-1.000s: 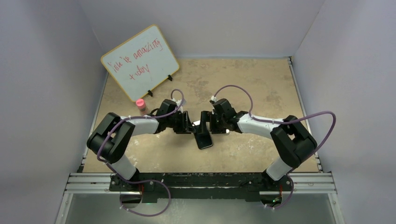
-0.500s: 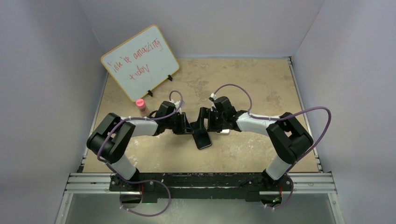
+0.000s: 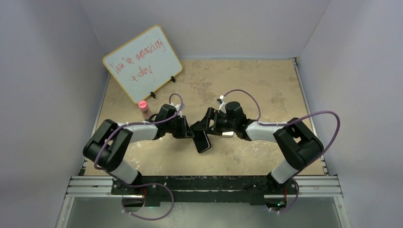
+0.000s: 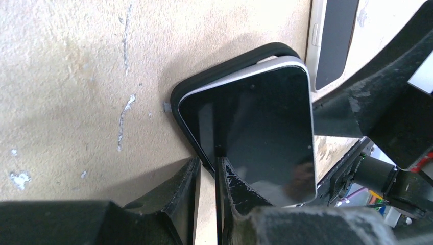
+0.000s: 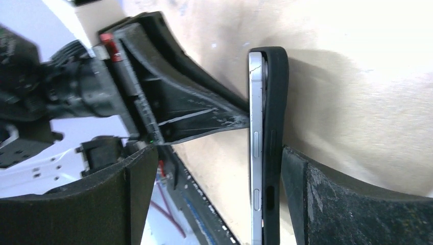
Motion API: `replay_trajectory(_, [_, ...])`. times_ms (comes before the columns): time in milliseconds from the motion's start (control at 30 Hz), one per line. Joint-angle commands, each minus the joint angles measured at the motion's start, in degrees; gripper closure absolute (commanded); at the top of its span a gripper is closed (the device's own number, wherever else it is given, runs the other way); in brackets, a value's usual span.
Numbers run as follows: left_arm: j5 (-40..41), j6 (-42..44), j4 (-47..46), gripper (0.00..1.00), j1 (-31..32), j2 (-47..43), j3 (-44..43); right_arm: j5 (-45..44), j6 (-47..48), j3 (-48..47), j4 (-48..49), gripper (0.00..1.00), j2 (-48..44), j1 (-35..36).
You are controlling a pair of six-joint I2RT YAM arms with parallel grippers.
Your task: Put the phone into the phone case
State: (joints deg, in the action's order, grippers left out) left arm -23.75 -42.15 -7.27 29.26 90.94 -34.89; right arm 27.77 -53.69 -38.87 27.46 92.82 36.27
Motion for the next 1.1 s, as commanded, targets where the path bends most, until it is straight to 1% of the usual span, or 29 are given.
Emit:
replay_trajectory(0, [3.48, 2.55, 3.66, 0.81, 0.4, 0.14, 1.34, 9.23, -5.24, 0.6, 11.72, 0.13, -2.81, 1.79])
replay_trajectory(100, [3.28, 2.56, 3.67, 0.8, 0.44, -0.12, 1.42, 9.36, -5.47, 0.89, 12.66, 0.13, -2.16, 1.8])
replay_trajectory(200, [3.27, 2.55, 3.92, 0.8, 0.44, -0.4, 1.32, 8.14, -4.6, 0.99, 11.32, 0.14, -1.3, 1.79])
replay_trajectory(367, [2.92, 2.41, 3.93, 0.79, 0.41, -0.5, 1.09, 5.44, -0.9, -0.57, 6.37, 0.22, -0.15, 1.84])
replay_trajectory(533, [2.92, 2.2, 3.8, 0.78, 0.4, -0.33, 0.91, 0.77, 4.08, -2.22, -2.37, 0.24, -0.68, 1.87])
replay_trajectory(600, [2.85, 2.14, 3.71, 0.78, 0.42, -0.15, 0.94, 0.29, 4.91, -2.35, -3.46, 0.28, -0.79, 1.87])
replay_trajectory(700, [2.85, 2.0, 3.5, 0.78, 0.47, 0.03, 0.87, -0.04, 5.28, -2.61, -4.11, 0.43, -0.62, 1.87])
replay_trajectory(967, [3.18, 1.99, 3.68, 0.77, 0.42, 0.33, 0.53, -4.2, 8.16, -4.28, -9.95, 0.91, -1.0, 1.87])
replay_trajectory(1033, [3.05, 1.99, 3.6, 0.77, 0.4, 0.51, 0.6, -4.95, 8.55, -4.2, -10.46, 0.99, -1.3, 1.95])
replay_trajectory(1067, [2.85, 2.05, 3.46, 0.77, 0.4, 0.6, 0.57, -5.38, 8.94, -4.32, -10.99, 1.0, -1.52, 1.97])
